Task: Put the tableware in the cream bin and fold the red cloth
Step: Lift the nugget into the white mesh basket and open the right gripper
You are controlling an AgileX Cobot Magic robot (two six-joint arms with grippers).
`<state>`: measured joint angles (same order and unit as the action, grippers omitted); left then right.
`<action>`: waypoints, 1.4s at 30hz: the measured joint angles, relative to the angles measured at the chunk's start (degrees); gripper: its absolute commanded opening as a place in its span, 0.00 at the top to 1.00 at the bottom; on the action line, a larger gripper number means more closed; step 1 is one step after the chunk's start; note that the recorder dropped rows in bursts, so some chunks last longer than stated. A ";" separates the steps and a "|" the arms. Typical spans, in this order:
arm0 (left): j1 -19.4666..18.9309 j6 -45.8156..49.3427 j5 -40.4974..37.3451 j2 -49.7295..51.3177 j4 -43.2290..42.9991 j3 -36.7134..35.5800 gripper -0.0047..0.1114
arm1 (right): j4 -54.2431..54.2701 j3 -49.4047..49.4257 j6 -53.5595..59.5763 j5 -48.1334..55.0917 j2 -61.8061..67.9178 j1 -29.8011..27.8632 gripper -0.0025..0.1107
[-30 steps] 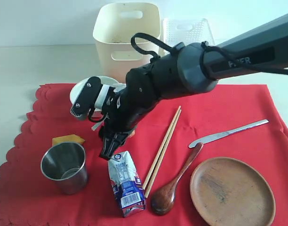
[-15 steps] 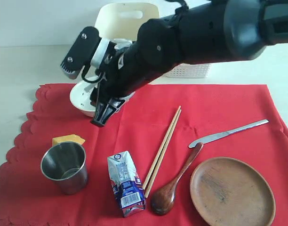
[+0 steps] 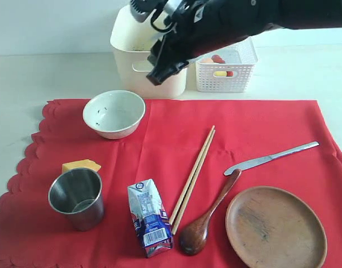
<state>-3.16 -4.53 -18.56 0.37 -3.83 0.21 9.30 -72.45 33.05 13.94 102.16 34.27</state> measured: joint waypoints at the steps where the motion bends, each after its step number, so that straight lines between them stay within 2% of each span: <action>1: 0.00 0.00 0.00 0.00 0.00 0.00 0.95 | 0.00 0.00 0.00 -0.91 0.00 -1.05 0.98; 15: 0.00 0.00 0.00 0.00 0.00 0.00 0.95 | 3.65 -0.25 -0.23 -16.83 2.11 -12.34 0.98; 32: 0.00 0.00 0.00 0.00 0.00 0.00 0.95 | 4.18 -18.03 -8.53 -10.01 18.66 -17.88 0.98; 42: 0.00 0.00 0.00 0.00 0.00 0.00 0.95 | 4.18 -22.65 -14.81 -8.81 24.33 -20.20 0.98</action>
<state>-3.16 -4.53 -18.56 0.37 -3.83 0.21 13.49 -95.10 18.24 5.13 126.49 14.07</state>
